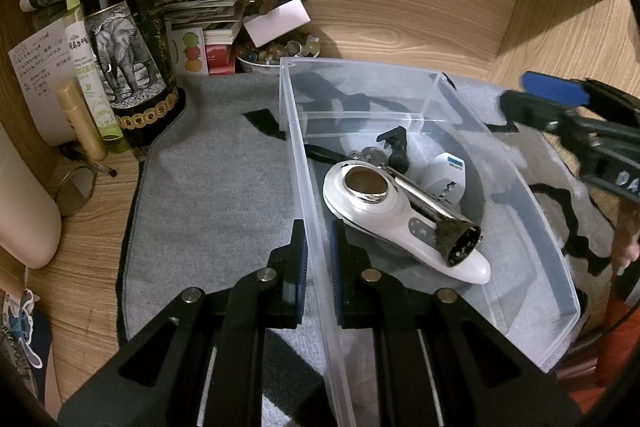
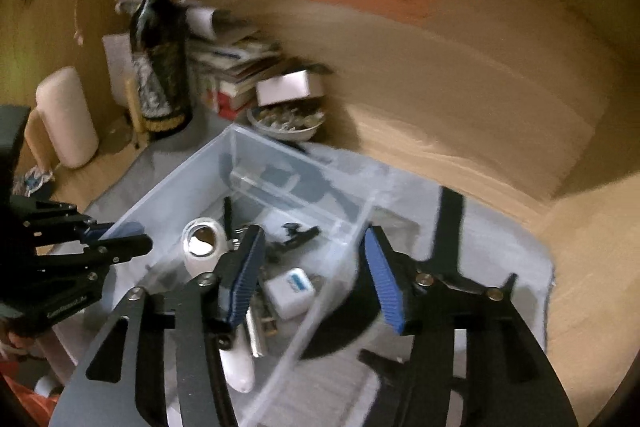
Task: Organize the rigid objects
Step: 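Grasp the black rectangular fob on the mat with the right gripper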
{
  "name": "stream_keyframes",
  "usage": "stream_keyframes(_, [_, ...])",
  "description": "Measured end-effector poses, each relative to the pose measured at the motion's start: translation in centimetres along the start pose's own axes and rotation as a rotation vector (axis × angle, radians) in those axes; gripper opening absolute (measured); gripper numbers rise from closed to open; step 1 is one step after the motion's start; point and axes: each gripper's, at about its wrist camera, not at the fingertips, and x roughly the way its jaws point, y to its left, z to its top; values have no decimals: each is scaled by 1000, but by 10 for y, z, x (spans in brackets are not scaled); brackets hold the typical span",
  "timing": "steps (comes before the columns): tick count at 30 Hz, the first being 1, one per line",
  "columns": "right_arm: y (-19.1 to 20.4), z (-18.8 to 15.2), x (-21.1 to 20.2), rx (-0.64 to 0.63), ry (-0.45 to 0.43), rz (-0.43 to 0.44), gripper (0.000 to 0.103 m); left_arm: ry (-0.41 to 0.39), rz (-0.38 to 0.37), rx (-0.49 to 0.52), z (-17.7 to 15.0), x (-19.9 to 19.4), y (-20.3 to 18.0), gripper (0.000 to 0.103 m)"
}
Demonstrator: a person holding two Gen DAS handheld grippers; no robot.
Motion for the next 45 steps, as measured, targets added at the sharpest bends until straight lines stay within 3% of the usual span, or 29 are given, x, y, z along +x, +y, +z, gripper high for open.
stream_keyframes(7, [-35, -21, -23, 84, 1, -85, 59, -1, 1, 1, 0, 0, 0, 10])
stream_keyframes(12, [-58, -50, -17, 151, 81, -134, 59, -1, 3, 1, -1, 0, 0, 10])
stream_keyframes(26, [-63, -103, 46, 258, 294, -65, 59, 7, 3, 0, -5, -2, 1, 10])
stream_keyframes(30, [-70, -102, 51, 283, 287, -55, 59, 7, 2, 0, -5, -3, 1, 10])
stream_keyframes(34, [-72, -101, 48, 289, 272, -51, 40, 7, 4, 1, -5, -2, 1, 10])
stream_keyframes(40, [-73, -100, 41, 300, 257, -57, 40, 8, 4, 1, -5, -3, 1, 10])
stream_keyframes(45, [-68, -82, 22, 274, 192, -66, 40, 7, 3, 0, -5, -2, 1, 10])
